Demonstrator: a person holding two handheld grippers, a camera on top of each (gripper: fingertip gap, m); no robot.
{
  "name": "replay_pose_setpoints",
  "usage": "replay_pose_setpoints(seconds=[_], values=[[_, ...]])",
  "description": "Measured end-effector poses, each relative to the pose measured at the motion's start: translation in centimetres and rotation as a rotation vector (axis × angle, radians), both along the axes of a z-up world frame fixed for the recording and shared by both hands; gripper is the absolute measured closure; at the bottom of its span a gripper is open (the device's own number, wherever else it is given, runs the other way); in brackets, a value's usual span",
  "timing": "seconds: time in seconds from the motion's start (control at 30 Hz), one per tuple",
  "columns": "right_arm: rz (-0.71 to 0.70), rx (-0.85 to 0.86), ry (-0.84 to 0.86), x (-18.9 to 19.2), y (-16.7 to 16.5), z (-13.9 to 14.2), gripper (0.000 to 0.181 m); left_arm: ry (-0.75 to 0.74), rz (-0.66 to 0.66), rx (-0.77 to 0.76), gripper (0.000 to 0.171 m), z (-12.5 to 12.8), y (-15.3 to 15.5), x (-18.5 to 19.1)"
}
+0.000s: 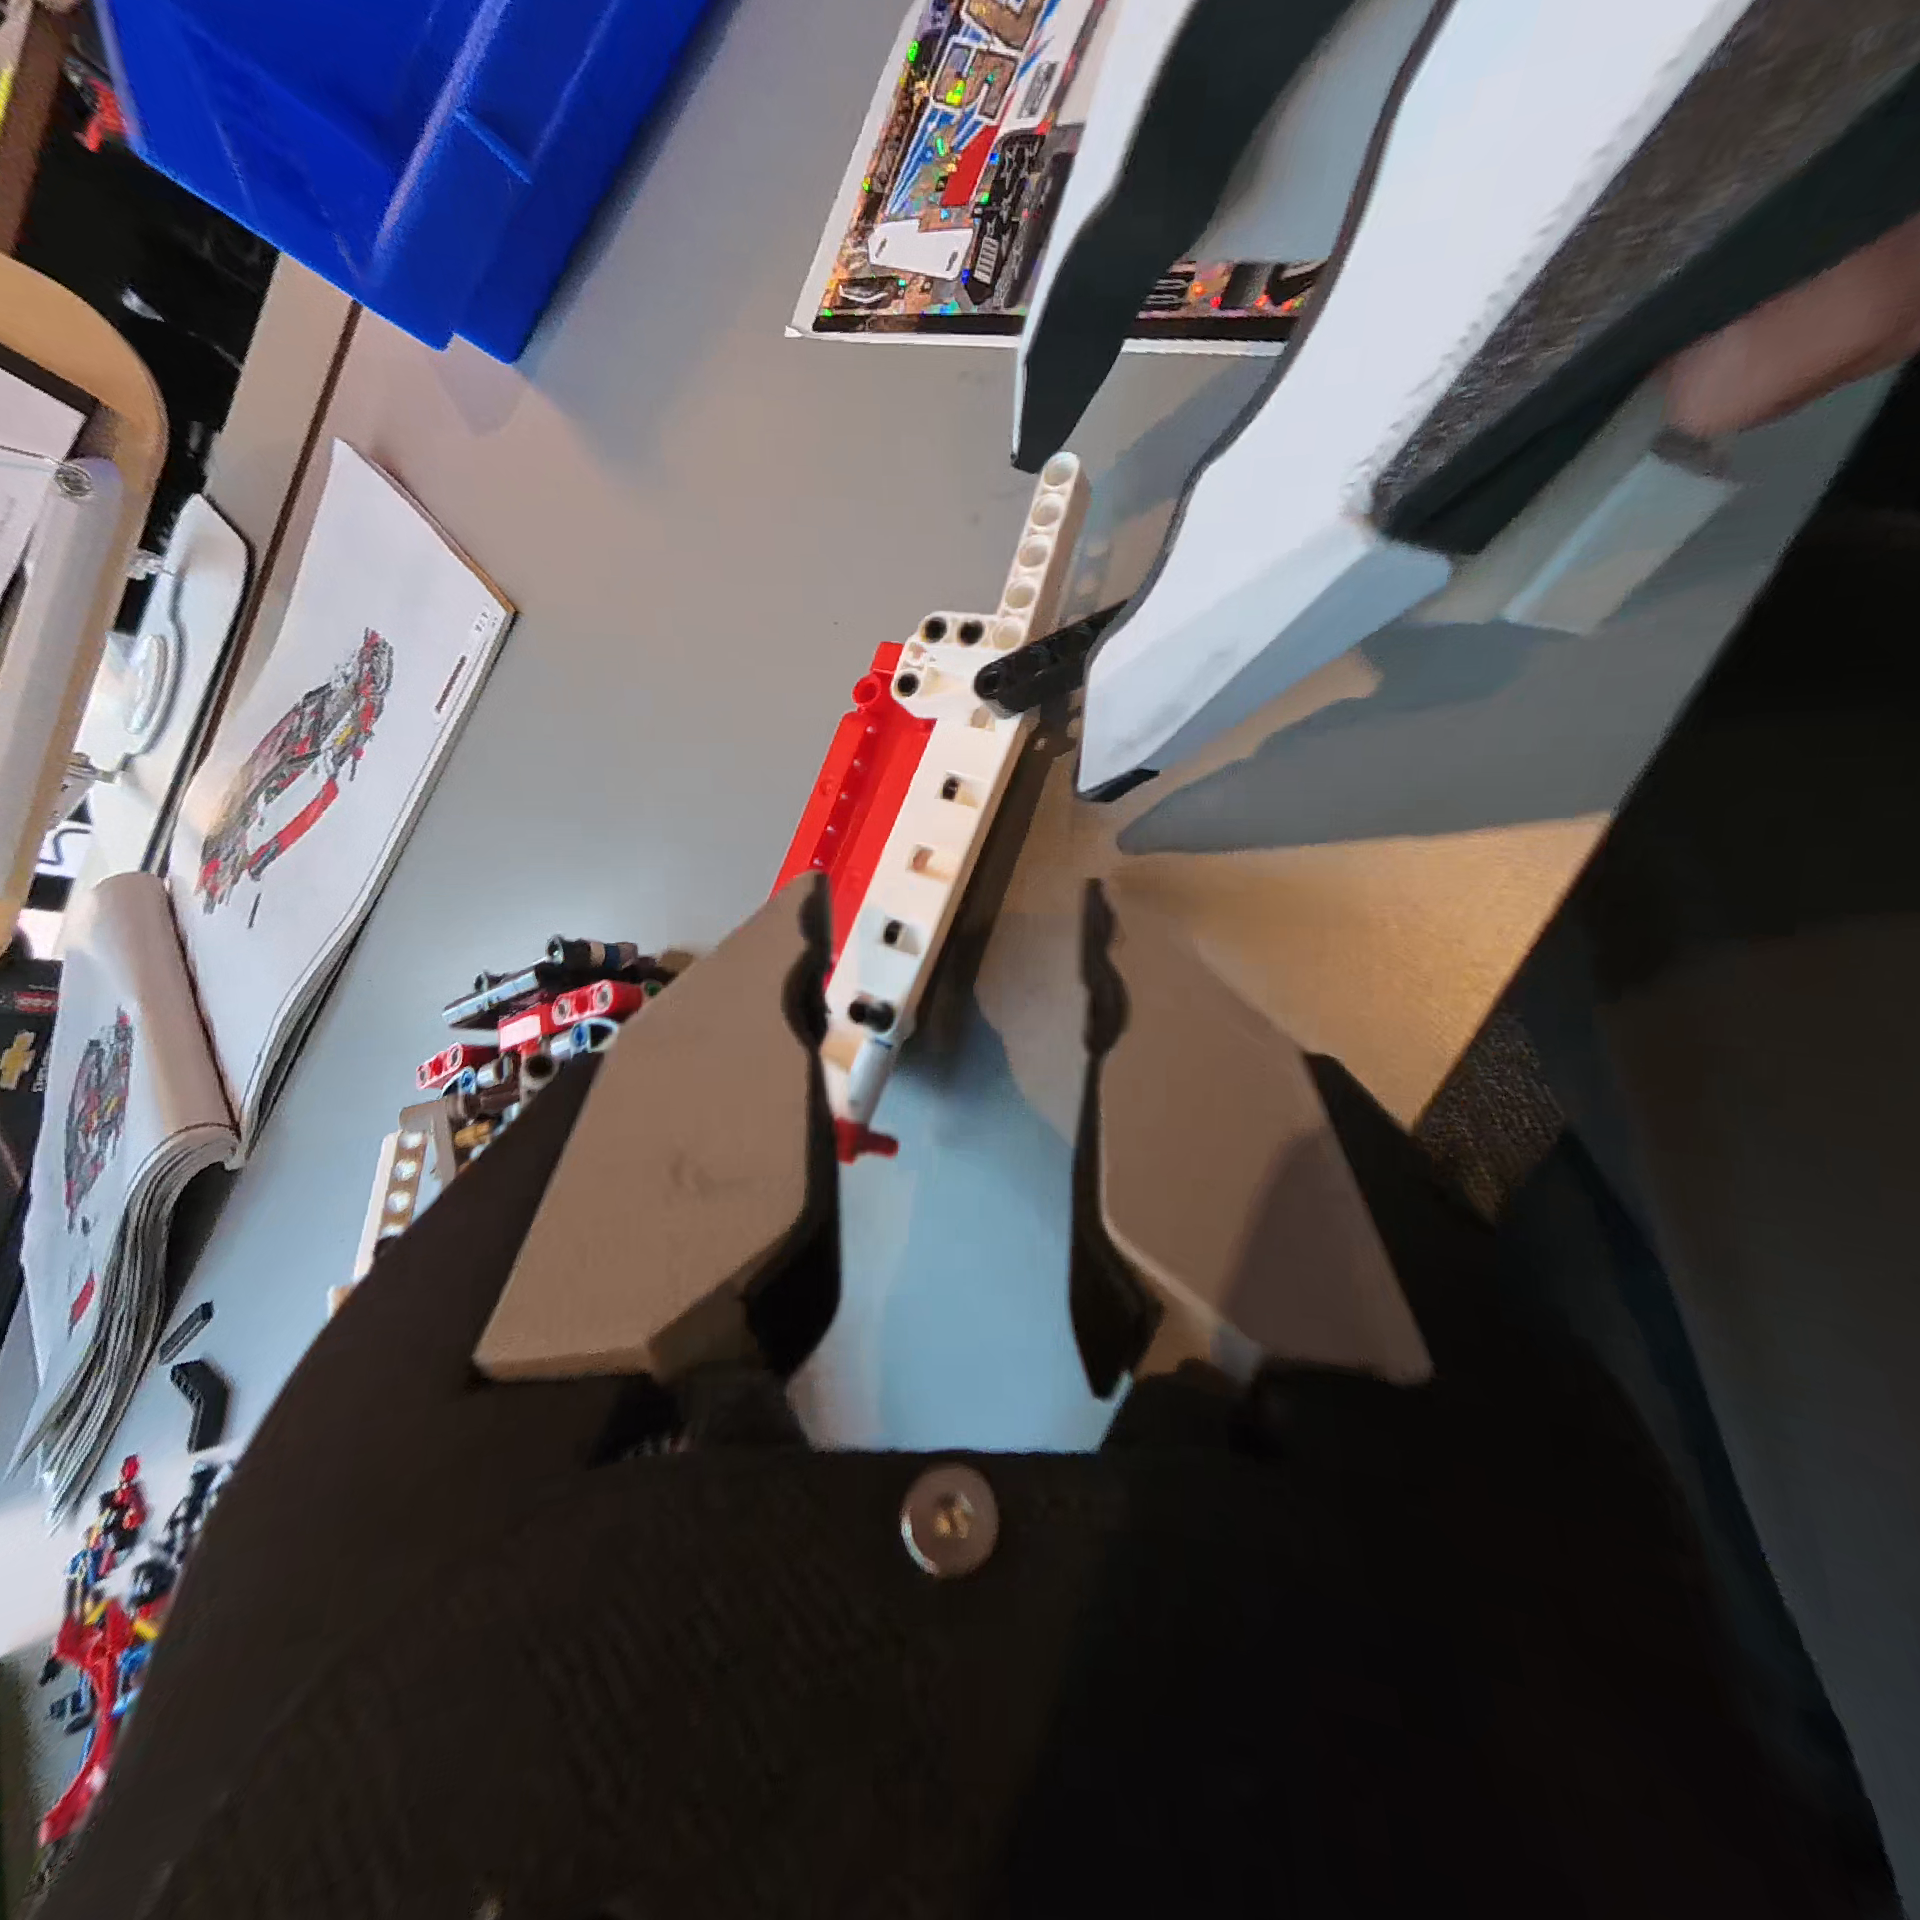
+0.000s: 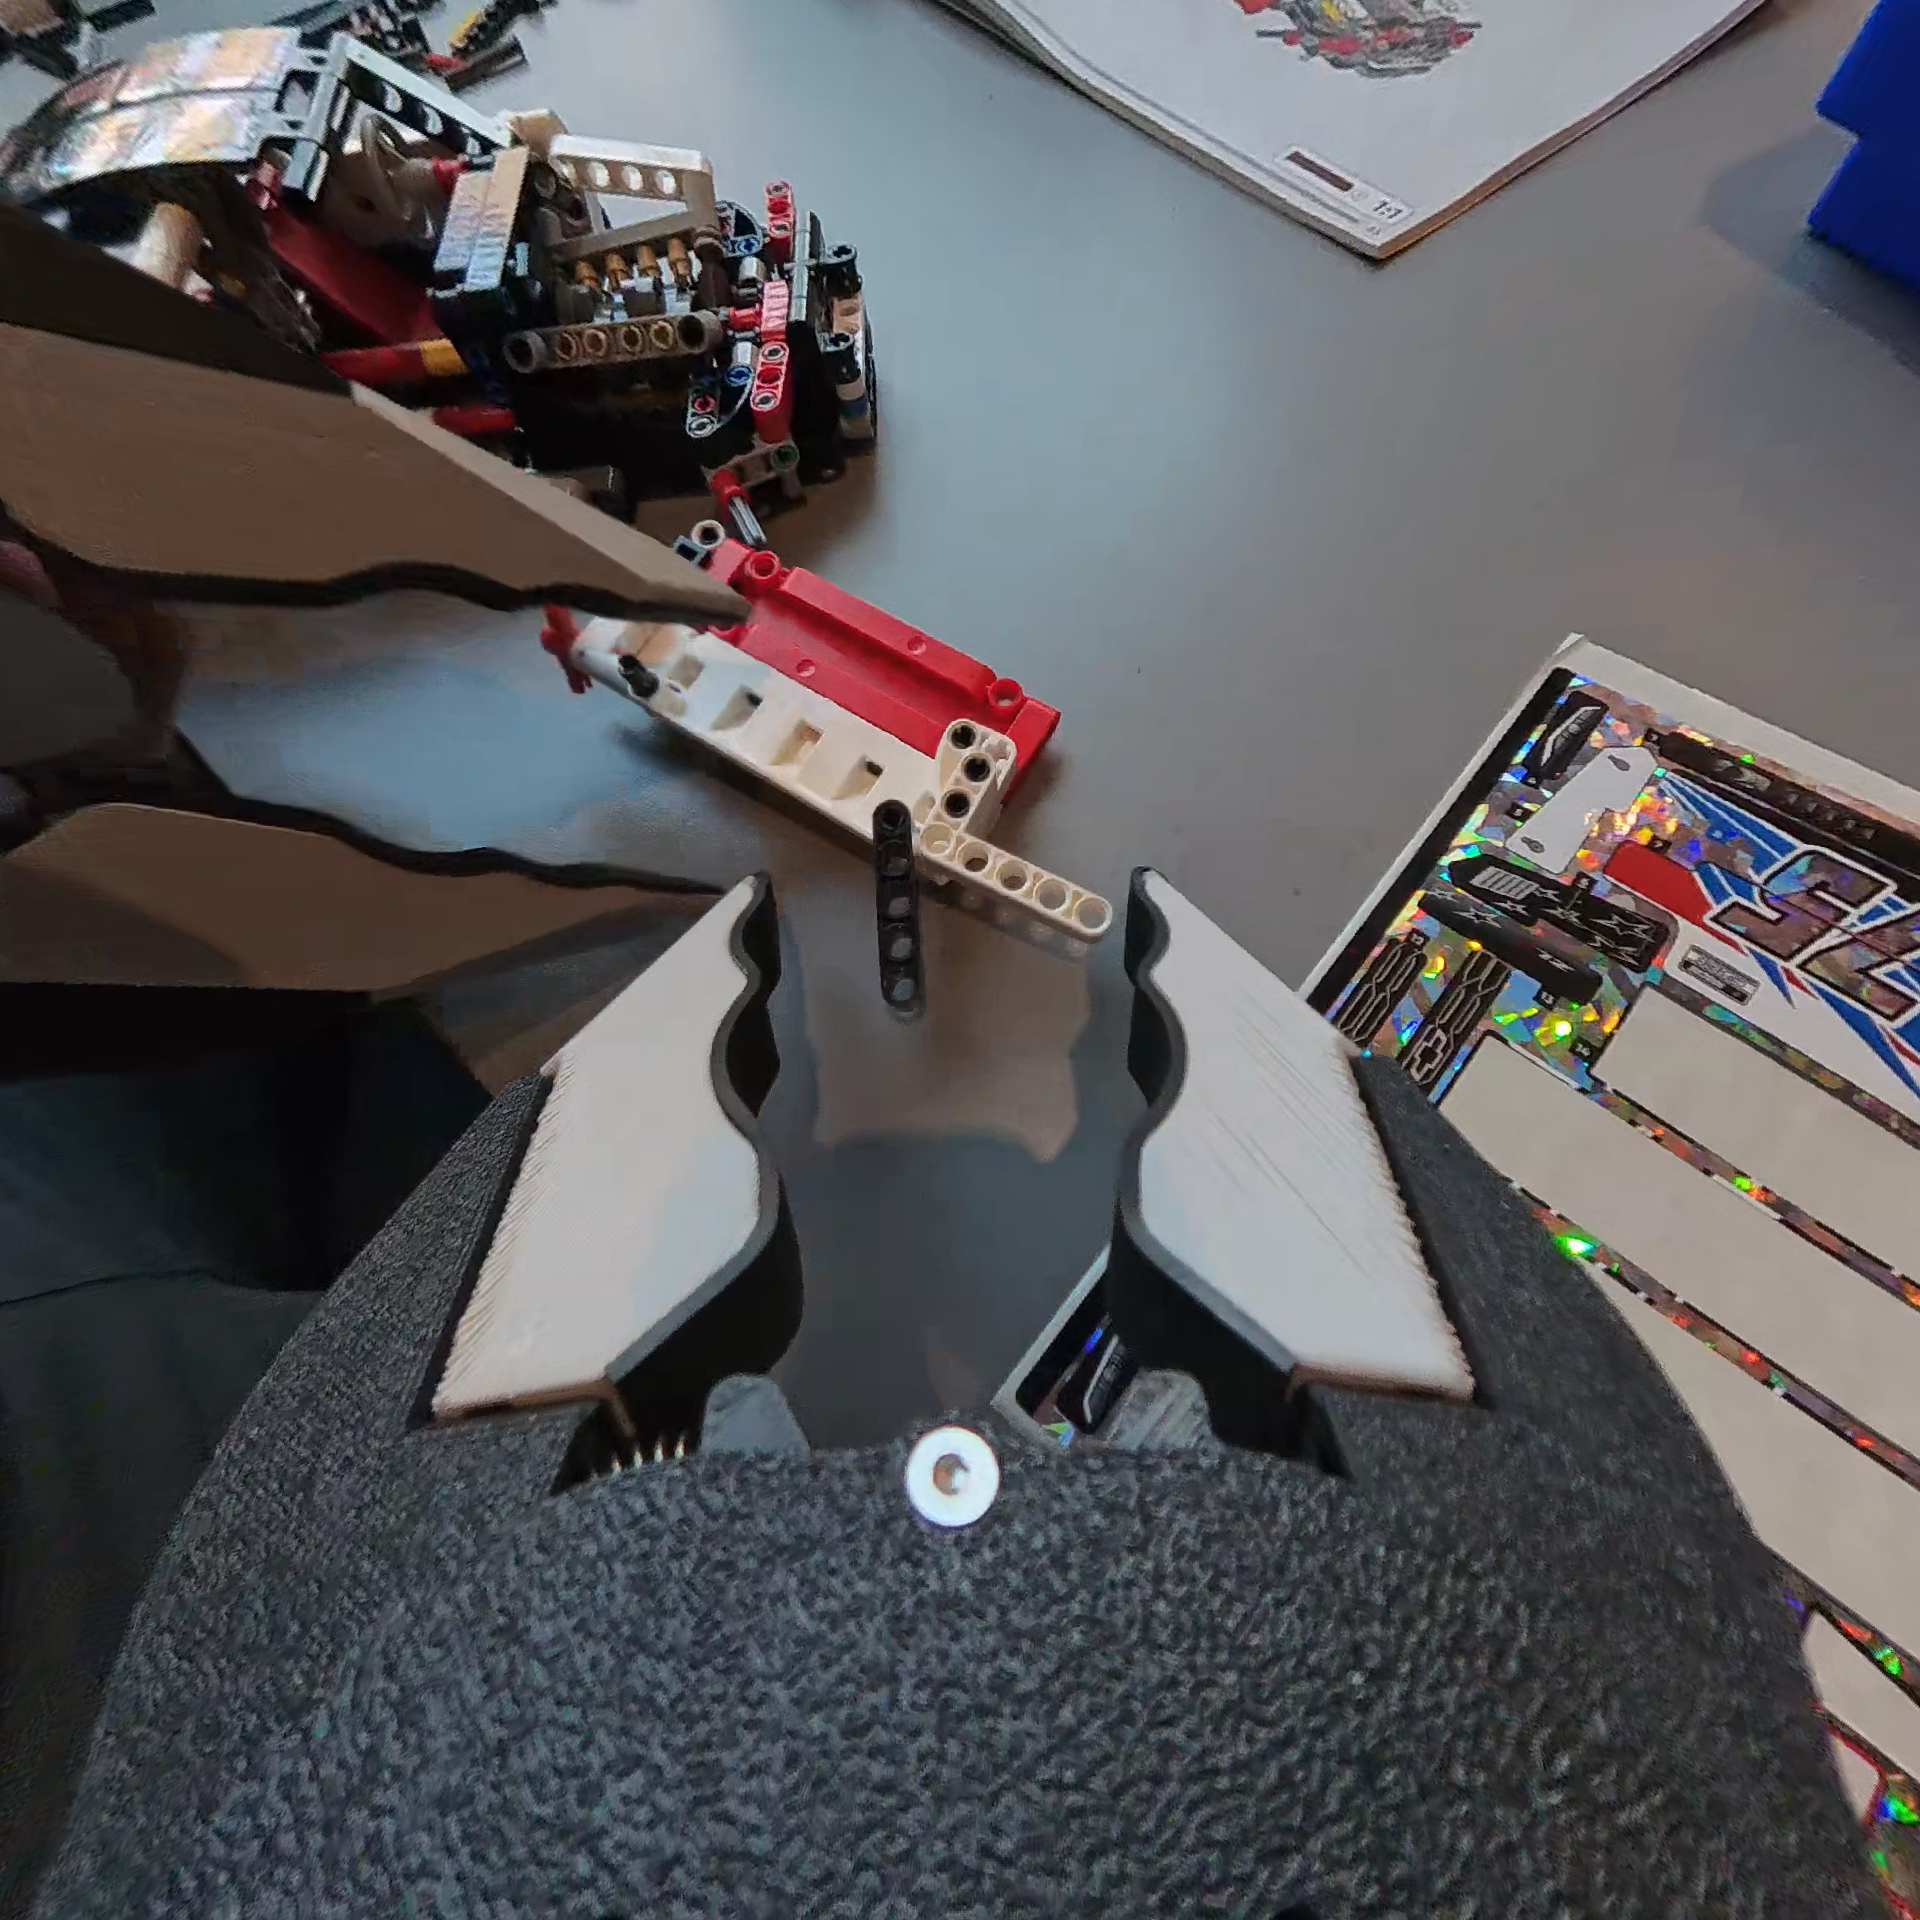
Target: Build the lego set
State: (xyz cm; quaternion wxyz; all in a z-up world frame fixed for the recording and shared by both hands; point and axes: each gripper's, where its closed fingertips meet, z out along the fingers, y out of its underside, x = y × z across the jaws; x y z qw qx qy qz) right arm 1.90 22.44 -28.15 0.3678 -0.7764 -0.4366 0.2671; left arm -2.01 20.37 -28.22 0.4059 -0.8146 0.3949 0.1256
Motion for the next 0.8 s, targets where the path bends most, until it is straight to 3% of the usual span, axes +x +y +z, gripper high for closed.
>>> replay_pose_setpoints(seconds=[0.13, 0.27, 0.37, 0.47, 0.6, 0.7, 0.8], values=[[0.014, -0.032, 0.003, -0.2, 0.0, -0.7, 0.116, -0.058, -0.023, -0.013, 0.108, 2.2, -3.5, -0.3], [0.039, 0.022, -0.045, 0.7, -0.1, -0.4, 0.115, -0.221, -0.126, -0.105, 0.107, 3.8, -10.7, -0.1], [0.075, 0.121, -0.092, 2.0, -0.1, 1.4, 0.120, -0.294, -0.157, -0.202, 0.120, 2.3, -15.8, -2.2], [0.187, 0.201, -0.090, 1.3, -1.9, 3.7, 0.129, -0.271, -0.130, -0.250, 0.124, -0.7, -18.7, -5.2], [0.359, 0.231, -0.133, -2.4, -5.0, 3.8, 0.137, -0.381, -0.130, -0.309, 0.125, -2.6, -20.5, -6.0], [0.421, 0.274, -0.220, -5.1, -5.5, 2.6, 0.140, -0.472, -0.155, -0.296, 0.123, -1.9, -20.3, -5.5], [0.483, 0.293, -0.256, -7.4, -5.8, 2.1, 0.153, -0.543, -0.195, -0.287, 0.119, -0.9, -20.0, -5.0]])
